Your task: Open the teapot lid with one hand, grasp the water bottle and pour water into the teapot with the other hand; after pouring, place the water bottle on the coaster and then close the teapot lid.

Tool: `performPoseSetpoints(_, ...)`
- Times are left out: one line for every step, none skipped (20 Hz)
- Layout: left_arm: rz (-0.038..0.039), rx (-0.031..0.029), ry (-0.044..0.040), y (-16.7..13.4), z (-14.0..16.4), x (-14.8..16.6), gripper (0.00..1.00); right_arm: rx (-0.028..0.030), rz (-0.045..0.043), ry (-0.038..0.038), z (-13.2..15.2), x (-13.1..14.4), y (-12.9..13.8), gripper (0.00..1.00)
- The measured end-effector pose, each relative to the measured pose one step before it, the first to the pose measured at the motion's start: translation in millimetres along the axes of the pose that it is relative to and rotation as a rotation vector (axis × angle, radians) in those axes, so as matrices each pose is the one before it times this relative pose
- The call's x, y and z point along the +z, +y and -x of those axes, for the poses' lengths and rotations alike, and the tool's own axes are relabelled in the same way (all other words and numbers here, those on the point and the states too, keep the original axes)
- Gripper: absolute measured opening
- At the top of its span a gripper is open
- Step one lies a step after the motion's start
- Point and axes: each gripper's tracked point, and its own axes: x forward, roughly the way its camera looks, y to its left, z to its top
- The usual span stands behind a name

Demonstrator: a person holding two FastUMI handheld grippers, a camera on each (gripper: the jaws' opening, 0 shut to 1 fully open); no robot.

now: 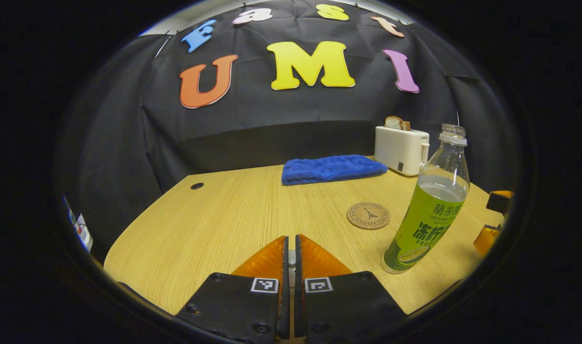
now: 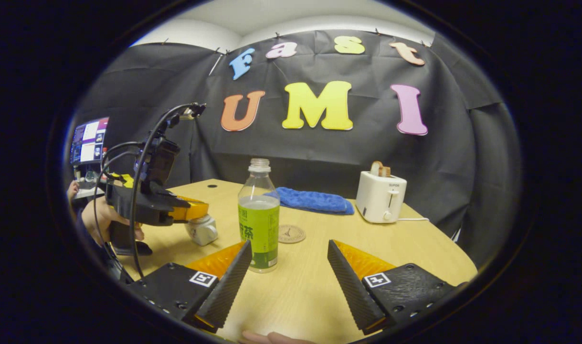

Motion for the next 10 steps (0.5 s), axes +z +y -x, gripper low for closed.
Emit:
performPoseSetpoints(0.0049,-0.00212,-0.0111,0.79,3.62,4.65,0.05,0.00449,-0.00858,0.00222,-3.01,-0.24,2.16,0.95)
performPoseSetpoints(0.00243,0.00003,-0.02196,1.25,3.46,7.42,0.04,0.00511,-0.00915,-0.00035,-2.55,0.09,3.52,0.96)
performPoseSetpoints(0.00286,0.00268,-0.02219,1.61,4.52,8.22,0.04,0.00405,-0.01086,0.00231,-3.94,0.04,3.22,0.97)
performPoseSetpoints(-0.00094,0.00041,-0.01718,2.64,5.44,6.97,0.04,0.0054,-0.00821,0.006,-4.44,-3.07,1.92,0.97)
performPoseSetpoints(0.00428,0.00439,-0.01405,2.66,6.49,6.19,0.04,0.0087,-0.00865,0.01203,-5.19,-2.42,4.72,0.97)
performPoseSetpoints(0.00652,0.00039,-0.01412,2.31,5.03,6.96,0.04,0.00586,-0.00445,0.00942,-5.57,-2.17,4.19,0.96)
performPoseSetpoints(0.01049,-0.00096,-0.01488,1.44,5.72,6.16,0.04,0.00916,-0.00213,0.001,-4.83,0.08,4.31,0.96)
performPoseSetpoints(0.01175,-0.00253,-0.01362,2.81,7.48,3.61,0.04,0.00619,0.00047,-0.00169,-4.76,0.16,3.86,0.95)
performPoseSetpoints(0.01164,0.00059,-0.00977,2.75,6.67,3.42,0.04,-0.00193,-0.00119,-0.00047,-5.14,1.08,1.71,0.96)
performPoseSetpoints(0.00601,0.00294,-0.00714,3.69,7.03,1.41,0.04,0.00233,-0.00469,-0.00211,-5.76,-0.17,2.81,0.97)
